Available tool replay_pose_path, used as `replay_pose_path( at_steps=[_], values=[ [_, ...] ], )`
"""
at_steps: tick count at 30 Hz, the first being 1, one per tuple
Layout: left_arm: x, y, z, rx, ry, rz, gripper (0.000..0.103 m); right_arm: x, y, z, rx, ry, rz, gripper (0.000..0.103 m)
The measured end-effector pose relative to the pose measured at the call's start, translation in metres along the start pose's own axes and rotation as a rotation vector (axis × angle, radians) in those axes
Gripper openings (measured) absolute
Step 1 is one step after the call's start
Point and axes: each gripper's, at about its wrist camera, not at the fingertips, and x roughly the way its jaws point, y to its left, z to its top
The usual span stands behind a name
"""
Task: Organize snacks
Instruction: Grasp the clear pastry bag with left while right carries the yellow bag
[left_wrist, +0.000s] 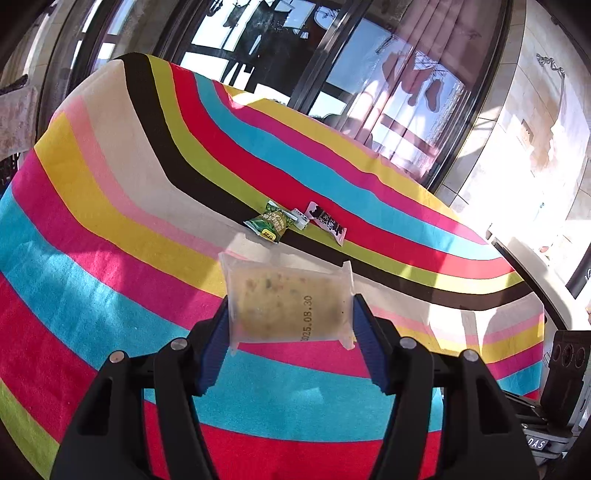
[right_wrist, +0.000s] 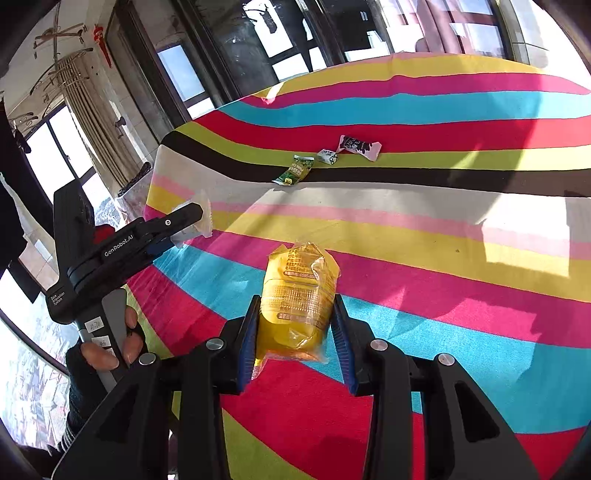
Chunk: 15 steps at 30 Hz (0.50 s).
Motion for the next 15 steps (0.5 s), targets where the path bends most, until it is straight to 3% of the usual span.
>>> replay_pose_path(
  at_steps=[7,15],
  values=[
    [-0.054,0.019,-0.012,0.007,-0.034,0.018,0.062,0.015,0.031,-0.011,-0.061,0.045,0.035,0.037],
    [-0.113,0.051,-0.040,-0.010,-0.058,0.043,0.062,0.024,0.092,-0.026,-0.213,0.085,0.107,0.037]
  ],
)
